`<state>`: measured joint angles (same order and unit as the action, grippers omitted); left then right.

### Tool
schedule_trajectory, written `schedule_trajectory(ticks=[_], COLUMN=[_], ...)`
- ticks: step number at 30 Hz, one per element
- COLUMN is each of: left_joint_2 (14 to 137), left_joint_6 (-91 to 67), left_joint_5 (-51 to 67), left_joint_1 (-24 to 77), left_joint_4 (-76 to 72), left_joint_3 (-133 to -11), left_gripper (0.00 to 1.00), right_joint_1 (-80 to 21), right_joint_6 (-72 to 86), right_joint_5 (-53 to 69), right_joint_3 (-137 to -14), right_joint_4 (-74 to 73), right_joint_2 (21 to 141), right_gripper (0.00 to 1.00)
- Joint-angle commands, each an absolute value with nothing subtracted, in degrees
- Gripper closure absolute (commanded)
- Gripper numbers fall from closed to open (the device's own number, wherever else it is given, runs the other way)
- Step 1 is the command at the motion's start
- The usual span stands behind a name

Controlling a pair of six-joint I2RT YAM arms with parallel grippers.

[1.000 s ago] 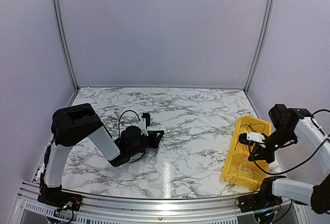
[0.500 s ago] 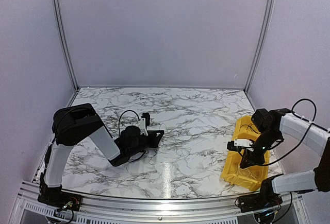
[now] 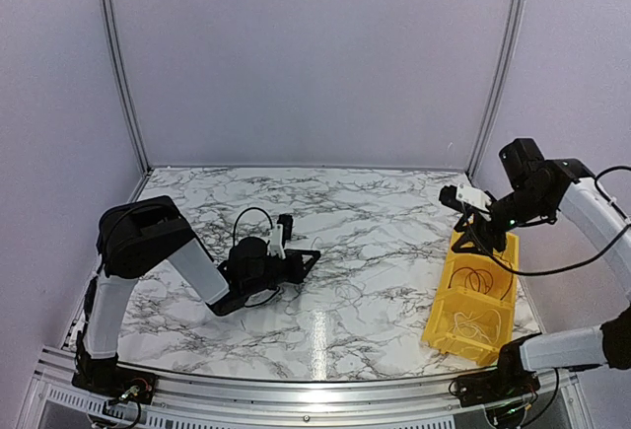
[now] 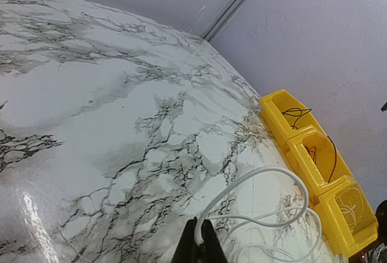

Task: Untangle the cables

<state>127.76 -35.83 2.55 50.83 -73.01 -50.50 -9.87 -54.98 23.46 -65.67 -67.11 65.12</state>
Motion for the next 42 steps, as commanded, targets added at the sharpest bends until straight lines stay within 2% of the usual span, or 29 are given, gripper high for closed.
schedule_trajectory(ticks=[1, 12, 16, 23, 25, 32, 34, 37, 42], left_joint_2=[122.6, 113.76, 111.72, 109.51, 109.18, 108.72, 108.8, 109.0, 108.49], left_joint_6=[-34.46, -31.86, -30.82, -29.27, -29.01, -29.02, -29.01, -29.09, -29.05], left_joint_5=[8.03, 9.38, 6.73, 5.54, 5.21, 3.82, 3.37, 2.69, 0.44], left_joint_1=[50.69, 51.75, 52.35, 52.8, 52.84, 53.25, 53.36, 53.56, 54.04], left_joint_4=[-74.14, -68.76, -62.16, -58.41, -57.6, -57.2, -57.21, -57.22, -57.22], left_joint_3=[-49.31, -45.79, -46.8, -47.37, -47.48, -47.17, -47.32, -47.79, -47.9], left_gripper=[1.0, 1.0, 1.0, 1.0, 1.0, 1.0, 1.0, 1.0, 1.0], right_joint_1=[-12.97, -30.74, -34.54, -36.42, -36.43, -36.7, -36.79, -36.81, -36.97], right_joint_6=[-44.29, -32.21, -28.5, -24.09, -23.09, -21.88, -22.28, -23.18, -24.21], right_joint_5=[35.71, 42.29, 43.11, 44.56, 44.96, 42.28, 41.95, 41.75, 40.62], right_joint_3=[-68.37, -77.97, -84.74, -90.96, -90.61, -89.48, -89.03, -87.93, -86.3], right_joint_4=[-52.15, -35.63, -35.22, -35.64, -34.56, -34.03, -34.29, -34.61, -35.53], right_joint_2=[71.62, 93.0, 100.72, 108.17, 108.43, 109.28, 109.29, 109.34, 109.39], right_gripper=[0.46, 0.44, 0.4, 0.41, 0.45, 0.9, 0.94, 0.94, 0.74])
